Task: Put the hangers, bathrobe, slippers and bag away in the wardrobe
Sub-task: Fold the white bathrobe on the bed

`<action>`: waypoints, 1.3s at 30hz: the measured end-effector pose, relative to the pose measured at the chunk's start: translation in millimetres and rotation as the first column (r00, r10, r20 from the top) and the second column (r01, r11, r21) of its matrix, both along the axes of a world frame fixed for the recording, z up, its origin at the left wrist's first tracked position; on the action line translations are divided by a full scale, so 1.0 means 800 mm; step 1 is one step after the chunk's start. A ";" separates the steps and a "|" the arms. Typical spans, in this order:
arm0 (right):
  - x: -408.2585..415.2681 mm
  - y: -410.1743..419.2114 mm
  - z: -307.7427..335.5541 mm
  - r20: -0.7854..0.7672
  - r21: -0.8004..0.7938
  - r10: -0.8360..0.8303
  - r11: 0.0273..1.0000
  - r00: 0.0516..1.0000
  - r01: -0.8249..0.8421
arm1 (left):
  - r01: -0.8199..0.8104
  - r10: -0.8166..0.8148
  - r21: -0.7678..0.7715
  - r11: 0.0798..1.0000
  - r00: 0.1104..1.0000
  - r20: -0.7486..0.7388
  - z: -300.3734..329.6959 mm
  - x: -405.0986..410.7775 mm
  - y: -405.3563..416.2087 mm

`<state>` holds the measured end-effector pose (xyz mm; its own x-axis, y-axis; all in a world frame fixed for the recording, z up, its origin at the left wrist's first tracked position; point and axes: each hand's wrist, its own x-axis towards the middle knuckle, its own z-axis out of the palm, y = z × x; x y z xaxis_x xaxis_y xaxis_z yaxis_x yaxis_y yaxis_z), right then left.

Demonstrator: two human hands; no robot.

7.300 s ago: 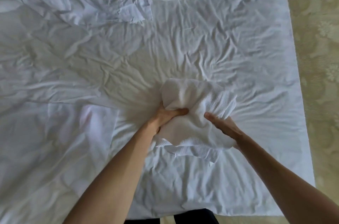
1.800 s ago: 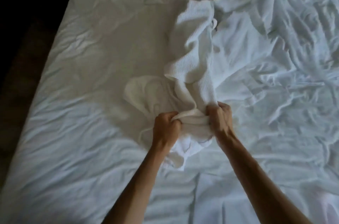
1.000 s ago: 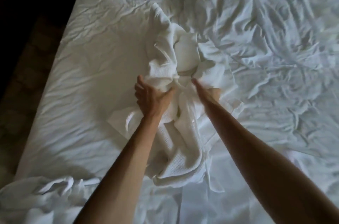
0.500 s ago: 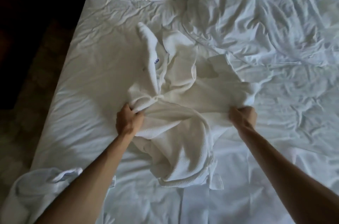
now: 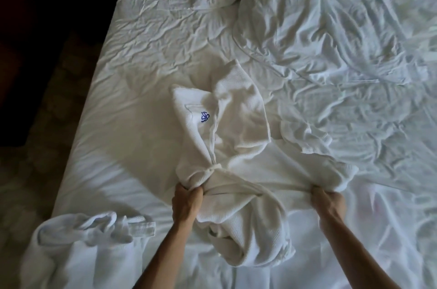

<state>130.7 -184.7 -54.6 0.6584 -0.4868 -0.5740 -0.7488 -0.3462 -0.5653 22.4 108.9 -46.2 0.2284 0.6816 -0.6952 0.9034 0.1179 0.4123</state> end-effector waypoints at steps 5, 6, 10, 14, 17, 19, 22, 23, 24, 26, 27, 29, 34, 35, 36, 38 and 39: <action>0.015 0.028 0.032 0.492 -0.290 0.153 0.957 0.857 -0.004 | 0.128 -0.275 0.538 0.833 0.940 0.202 0.043 0.023 0.018; 0.025 0.050 0.043 0.583 -0.320 0.247 0.946 0.775 -0.061 | 0.121 -0.398 0.664 0.738 0.872 0.284 0.050 0.034 0.015; 0.067 0.157 0.042 0.604 -0.401 0.552 0.834 0.574 -0.380 | 0.292 -0.726 0.786 0.545 0.632 0.269 0.050 0.112 -0.007; 0.135 0.216 0.010 0.273 -0.288 0.577 0.812 0.769 -0.507 | 0.541 -0.706 0.575 0.614 0.702 0.094 0.007 0.168 0.012; 0.180 0.233 0.000 0.122 -0.285 0.641 0.754 0.758 -0.592 | 0.604 -0.655 0.378 0.702 0.755 0.011 -0.018 0.160 0.032; 0.203 0.243 0.000 0.085 -0.297 0.677 0.718 0.731 -0.630 | 0.613 -0.644 0.363 0.701 0.763 -0.045 -0.028 0.142 0.029; 0.237 0.262 0.000 0.101 -0.274 0.687 0.715 0.720 -0.644 | 0.562 -0.590 0.386 0.732 0.806 -0.054 -0.045 0.115 0.019; 0.248 0.269 -0.001 0.109 -0.240 0.676 0.729 0.729 -0.641 | 0.544 -0.576 0.387 0.744 0.816 -0.040 -0.049 0.112 0.018; 0.257 0.276 -0.003 0.112 -0.194 0.655 0.752 0.747 -0.630 | 0.533 -0.568 0.388 0.752 0.822 -0.028 -0.051 0.112 0.019; 0.273 0.285 -0.007 0.085 -0.138 0.614 0.787 0.785 -0.601 | 0.523 -0.559 0.365 0.770 0.829 -0.009 -0.053 0.115 0.025; 0.279 0.288 -0.009 0.067 -0.129 0.605 0.794 0.794 -0.594 | 0.525 -0.561 0.358 0.772 0.828 -0.005 -0.053 0.116 0.028; 0.280 0.293 -0.006 0.100 -0.102 0.609 0.793 0.787 -0.601 | 0.527 -0.564 0.354 0.772 0.826 0.001 -0.050 0.114 0.030; 0.191 0.295 0.070 0.453 0.075 0.671 0.627 0.587 -0.775 | 0.277 -0.273 0.023 0.961 0.925 0.265 -0.026 0.124 0.059; 0.159 0.283 0.091 0.487 0.100 0.689 0.566 0.537 -0.818 | 0.190 -0.154 -0.095 0.977 0.943 0.294 -0.023 0.128 0.071; 0.125 0.265 0.109 0.505 0.103 0.715 0.507 0.484 -0.856 | 0.109 -0.030 -0.234 0.966 0.948 0.318 -0.021 0.129 0.085; 0.056 0.223 0.136 0.540 0.085 0.766 0.364 0.350 -0.928 | 0.071 0.129 -0.464 0.883 0.914 0.385 -0.023 0.121 0.105; 0.024 0.201 0.140 0.532 0.072 0.799 0.286 0.280 -0.955 | 0.120 0.131 -0.529 0.840 0.902 0.412 -0.023 0.117 0.112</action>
<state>150.1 -24.0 57.2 0.7034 0.6905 -0.1688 0.1748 -0.3983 -0.9004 116.2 198.3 -64.2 0.5762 0.2366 -0.7824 0.6576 0.4343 0.6156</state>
